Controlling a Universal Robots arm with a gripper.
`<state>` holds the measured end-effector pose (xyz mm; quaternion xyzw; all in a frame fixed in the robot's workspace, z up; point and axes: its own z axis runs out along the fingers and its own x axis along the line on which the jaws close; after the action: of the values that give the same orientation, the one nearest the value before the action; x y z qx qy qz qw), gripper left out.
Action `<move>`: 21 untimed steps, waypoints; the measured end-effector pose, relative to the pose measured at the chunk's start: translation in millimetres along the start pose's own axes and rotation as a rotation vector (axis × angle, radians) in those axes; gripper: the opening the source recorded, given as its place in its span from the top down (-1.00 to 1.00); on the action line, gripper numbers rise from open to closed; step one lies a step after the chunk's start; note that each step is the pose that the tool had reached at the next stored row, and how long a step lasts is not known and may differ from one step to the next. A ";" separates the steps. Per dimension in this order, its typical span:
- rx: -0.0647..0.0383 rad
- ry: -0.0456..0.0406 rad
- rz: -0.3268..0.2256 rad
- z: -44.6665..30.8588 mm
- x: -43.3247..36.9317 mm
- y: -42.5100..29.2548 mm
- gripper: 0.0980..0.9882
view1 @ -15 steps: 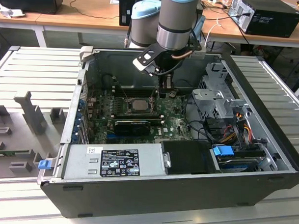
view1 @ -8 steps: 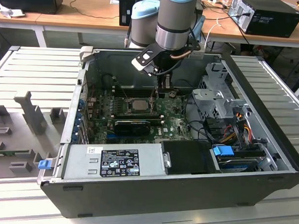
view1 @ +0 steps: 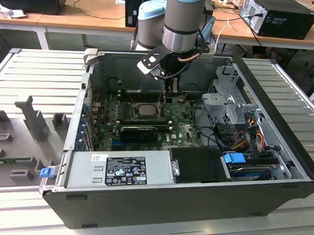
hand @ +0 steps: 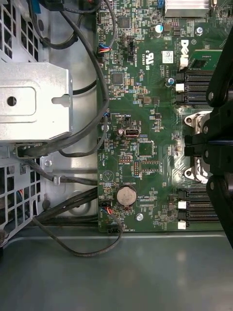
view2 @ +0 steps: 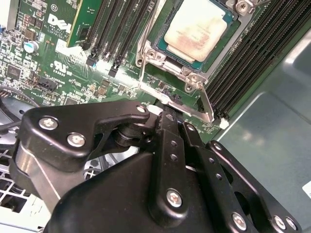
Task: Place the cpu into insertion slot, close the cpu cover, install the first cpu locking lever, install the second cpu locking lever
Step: 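Close the cpu cover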
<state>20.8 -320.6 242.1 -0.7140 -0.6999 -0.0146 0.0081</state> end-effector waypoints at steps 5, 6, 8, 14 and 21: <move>0.000 0.0000 0.000 0.0 0.0 -1.8 0.98; 0.000 0.0000 0.000 0.0 -0.1 -2.1 0.98; 0.000 0.0000 0.000 0.0 -0.1 -2.8 0.98; 0.000 0.0000 0.000 -0.1 -0.1 -5.1 0.98; 0.000 0.0000 0.000 -0.1 -0.2 -8.7 0.98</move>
<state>12.2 -320.6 242.1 -0.7140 -0.6999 -0.0146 0.0081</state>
